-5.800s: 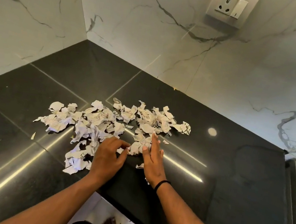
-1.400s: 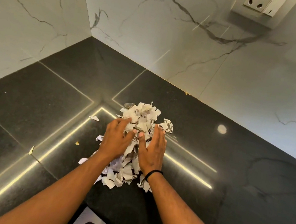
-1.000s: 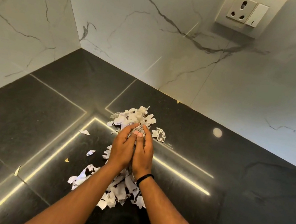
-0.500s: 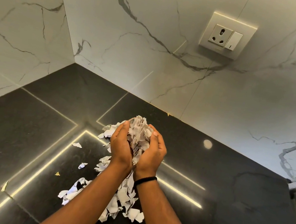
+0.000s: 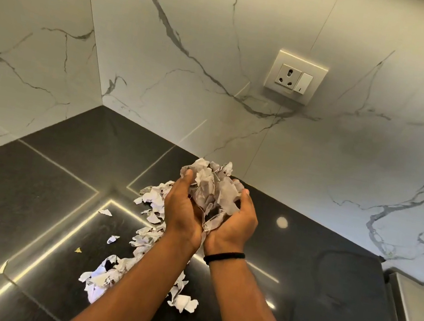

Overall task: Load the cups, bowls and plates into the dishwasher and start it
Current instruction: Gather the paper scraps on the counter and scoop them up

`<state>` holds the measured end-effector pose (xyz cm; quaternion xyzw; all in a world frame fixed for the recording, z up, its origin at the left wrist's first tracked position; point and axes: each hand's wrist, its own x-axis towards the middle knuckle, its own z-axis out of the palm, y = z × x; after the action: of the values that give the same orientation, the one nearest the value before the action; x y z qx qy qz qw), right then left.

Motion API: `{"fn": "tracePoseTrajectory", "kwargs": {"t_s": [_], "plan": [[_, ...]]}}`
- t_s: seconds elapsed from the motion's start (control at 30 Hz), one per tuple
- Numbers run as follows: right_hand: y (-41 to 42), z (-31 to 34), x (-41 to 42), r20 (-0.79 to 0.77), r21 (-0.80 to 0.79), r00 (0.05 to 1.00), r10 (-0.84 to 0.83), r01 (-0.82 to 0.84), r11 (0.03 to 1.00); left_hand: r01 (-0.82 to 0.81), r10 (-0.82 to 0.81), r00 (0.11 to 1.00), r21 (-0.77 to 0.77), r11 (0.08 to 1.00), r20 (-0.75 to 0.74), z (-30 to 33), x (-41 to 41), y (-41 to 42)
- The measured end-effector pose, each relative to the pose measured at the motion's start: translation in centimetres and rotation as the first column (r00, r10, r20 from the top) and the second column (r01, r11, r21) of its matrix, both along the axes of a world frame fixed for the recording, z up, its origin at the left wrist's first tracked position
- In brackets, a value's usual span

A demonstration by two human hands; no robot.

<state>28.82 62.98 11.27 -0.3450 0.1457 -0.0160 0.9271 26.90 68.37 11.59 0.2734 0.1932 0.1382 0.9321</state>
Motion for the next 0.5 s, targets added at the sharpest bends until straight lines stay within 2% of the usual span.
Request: {"fn": "tracePoseTrajectory", "kwargs": {"t_s": [0.33,0.5], "plan": [[-4.4,1.0,-0.8,0.042,0.073,0.997,0.072,-0.075,0.995,0.048,-0.047,0.998,0.017,0.999,-0.048,3.6,-1.9,-4.3],[-6.5,1.6,-0.8,0.050,0.050,0.991,0.125,-0.127,0.991,0.025,-0.024,0.999,0.010,1.000,-0.031,5.1,-2.8,-6.7]]}}
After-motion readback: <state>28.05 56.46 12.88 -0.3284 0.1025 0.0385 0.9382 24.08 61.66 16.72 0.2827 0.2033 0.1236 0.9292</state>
